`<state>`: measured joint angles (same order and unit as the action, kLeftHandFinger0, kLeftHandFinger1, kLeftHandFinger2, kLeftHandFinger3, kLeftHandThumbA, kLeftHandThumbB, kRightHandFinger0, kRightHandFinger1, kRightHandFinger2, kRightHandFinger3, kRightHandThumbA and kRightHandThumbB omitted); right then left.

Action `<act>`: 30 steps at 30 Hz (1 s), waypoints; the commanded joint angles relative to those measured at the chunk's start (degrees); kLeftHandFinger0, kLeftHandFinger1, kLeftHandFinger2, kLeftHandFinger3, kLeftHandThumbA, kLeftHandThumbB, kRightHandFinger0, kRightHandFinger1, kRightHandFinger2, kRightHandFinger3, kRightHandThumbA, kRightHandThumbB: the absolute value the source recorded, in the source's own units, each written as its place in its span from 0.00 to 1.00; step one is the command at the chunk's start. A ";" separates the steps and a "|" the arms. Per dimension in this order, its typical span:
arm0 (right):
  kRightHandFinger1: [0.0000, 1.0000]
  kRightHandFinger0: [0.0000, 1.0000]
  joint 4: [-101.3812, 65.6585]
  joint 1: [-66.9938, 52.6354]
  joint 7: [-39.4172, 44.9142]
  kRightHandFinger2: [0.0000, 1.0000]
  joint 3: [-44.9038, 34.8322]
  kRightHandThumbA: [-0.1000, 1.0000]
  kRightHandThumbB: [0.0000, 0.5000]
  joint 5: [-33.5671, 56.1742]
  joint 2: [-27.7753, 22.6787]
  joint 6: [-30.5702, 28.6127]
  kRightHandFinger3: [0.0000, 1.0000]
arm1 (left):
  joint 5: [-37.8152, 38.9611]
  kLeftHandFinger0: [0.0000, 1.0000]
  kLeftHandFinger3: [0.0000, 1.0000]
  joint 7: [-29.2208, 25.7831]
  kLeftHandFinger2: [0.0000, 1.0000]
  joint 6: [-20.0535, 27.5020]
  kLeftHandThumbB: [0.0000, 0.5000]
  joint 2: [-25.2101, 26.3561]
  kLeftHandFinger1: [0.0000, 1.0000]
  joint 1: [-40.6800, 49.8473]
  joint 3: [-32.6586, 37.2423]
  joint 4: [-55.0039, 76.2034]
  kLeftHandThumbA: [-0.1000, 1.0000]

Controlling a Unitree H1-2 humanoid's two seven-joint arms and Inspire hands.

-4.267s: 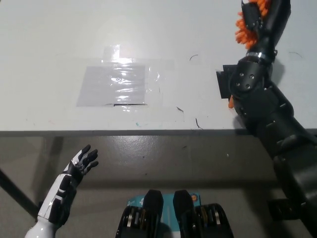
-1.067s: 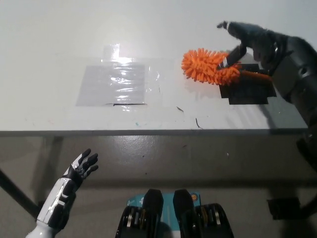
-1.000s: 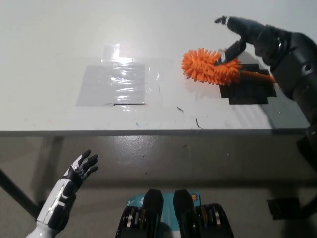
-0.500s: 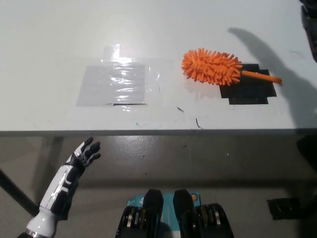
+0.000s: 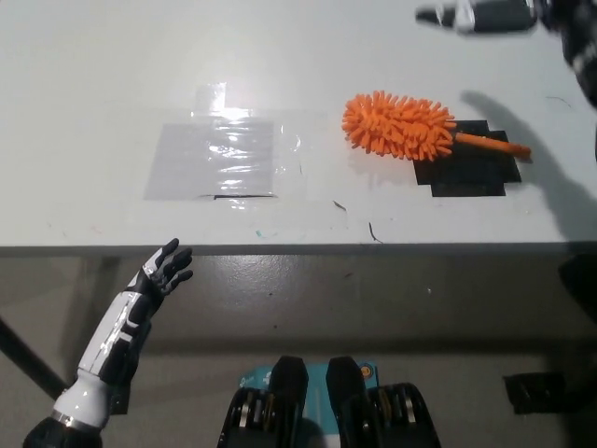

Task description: The robot uses it right hand to pick up an extended orange duster kept in the middle of the desk and presses its handle against the desk to collapse it

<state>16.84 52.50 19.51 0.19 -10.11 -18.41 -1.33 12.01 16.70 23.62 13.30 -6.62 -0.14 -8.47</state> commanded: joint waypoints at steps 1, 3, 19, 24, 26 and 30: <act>1.00 1.00 -52.77 -24.94 -7.45 1.00 -6.24 1.00 0.70 12.85 4.29 -7.05 1.00 | 0.65 1.00 1.00 1.66 1.00 1.08 0.55 0.59 1.00 -4.85 0.54 0.91 1.00; 1.00 1.00 -52.18 -30.61 -7.70 1.00 -3.60 1.00 0.67 11.17 6.54 -10.80 1.00 | 0.60 1.00 1.00 1.58 1.00 1.52 0.55 0.43 1.00 -4.41 0.50 0.75 1.00; 1.00 1.00 -32.08 -49.93 -11.49 1.00 -0.88 1.00 0.43 8.26 20.88 -25.60 1.00 | -0.63 1.00 1.00 1.30 1.00 1.30 0.53 0.34 1.00 -2.49 0.74 1.82 0.99; 1.00 1.00 -22.46 -48.16 -12.62 1.00 -3.60 1.00 0.26 7.78 20.59 -25.60 1.00 | -1.04 1.00 1.00 1.01 1.00 0.84 0.58 0.40 1.00 -1.96 0.65 1.29 0.99; 1.00 1.00 -20.38 -47.79 -12.45 1.00 -3.95 1.00 0.26 7.91 20.38 -25.60 1.00 | -0.78 1.00 1.00 1.31 1.00 1.67 0.55 0.53 1.00 -1.92 0.62 0.79 0.99; 1.00 1.00 -15.70 -47.03 -11.31 1.00 -4.34 1.00 0.30 8.64 18.86 -25.59 1.00 | -1.21 1.00 1.00 1.16 1.00 2.56 0.49 0.56 1.00 -0.74 0.50 -0.32 0.98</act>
<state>-1.31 3.72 10.63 -3.26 -4.62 1.32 -20.77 11.52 16.79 23.87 12.96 -6.69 0.07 -8.66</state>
